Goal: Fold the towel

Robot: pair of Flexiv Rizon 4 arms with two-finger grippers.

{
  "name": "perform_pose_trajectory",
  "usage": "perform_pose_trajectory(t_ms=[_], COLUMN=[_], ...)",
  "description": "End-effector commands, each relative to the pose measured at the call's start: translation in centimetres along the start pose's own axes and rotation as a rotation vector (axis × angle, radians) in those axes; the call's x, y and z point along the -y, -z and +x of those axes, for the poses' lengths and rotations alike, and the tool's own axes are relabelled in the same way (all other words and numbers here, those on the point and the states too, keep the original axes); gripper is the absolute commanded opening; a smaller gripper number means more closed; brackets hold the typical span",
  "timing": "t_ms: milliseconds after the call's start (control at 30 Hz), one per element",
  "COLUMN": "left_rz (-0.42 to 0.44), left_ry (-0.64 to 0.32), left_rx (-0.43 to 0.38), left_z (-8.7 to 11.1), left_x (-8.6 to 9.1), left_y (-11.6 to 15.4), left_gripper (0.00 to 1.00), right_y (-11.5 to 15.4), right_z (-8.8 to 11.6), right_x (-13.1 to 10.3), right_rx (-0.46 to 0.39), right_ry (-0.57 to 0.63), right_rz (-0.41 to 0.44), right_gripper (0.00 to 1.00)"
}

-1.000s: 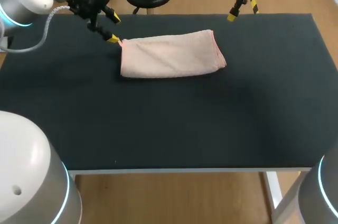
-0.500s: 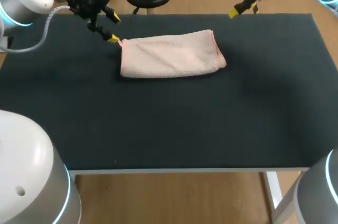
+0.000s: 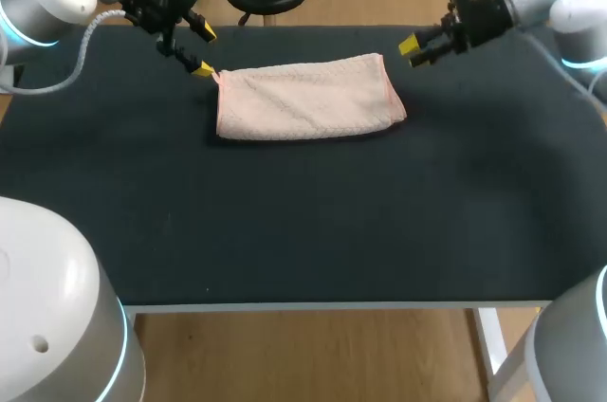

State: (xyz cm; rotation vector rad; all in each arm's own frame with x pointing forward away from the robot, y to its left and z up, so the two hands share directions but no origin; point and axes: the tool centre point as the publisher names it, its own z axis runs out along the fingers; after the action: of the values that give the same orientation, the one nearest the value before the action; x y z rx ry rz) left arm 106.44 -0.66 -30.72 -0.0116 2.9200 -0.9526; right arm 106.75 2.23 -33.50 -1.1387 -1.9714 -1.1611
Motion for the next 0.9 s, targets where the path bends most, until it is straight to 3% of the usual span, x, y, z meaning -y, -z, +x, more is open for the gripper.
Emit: perform_pose_trajectory(t_ms=[33, 467, 900], left_rz=[0.003, 0.003, 0.003], left_ry=[-0.002, -0.002, -0.002], left_rx=[0.001, 0.001, 0.001], left_z=[0.0, 0.0, 0.0], left_x=[-0.1, -0.1, -0.1], left_y=[-0.1, -0.1, -0.1], left_gripper=[1.0, 1.0, 1.0], right_y=[-1.1, -3.4, -5.1], right_z=[-0.8, -2.4, -3.9], right_x=[1.0, 3.0, 3.7], right_rx=[-0.046, 0.108, 0.151], right_ry=[-0.065, -0.042, -0.083], right_rz=[-0.006, 0.087, 0.134], right_gripper=[1.0, 1.0, 1.0])
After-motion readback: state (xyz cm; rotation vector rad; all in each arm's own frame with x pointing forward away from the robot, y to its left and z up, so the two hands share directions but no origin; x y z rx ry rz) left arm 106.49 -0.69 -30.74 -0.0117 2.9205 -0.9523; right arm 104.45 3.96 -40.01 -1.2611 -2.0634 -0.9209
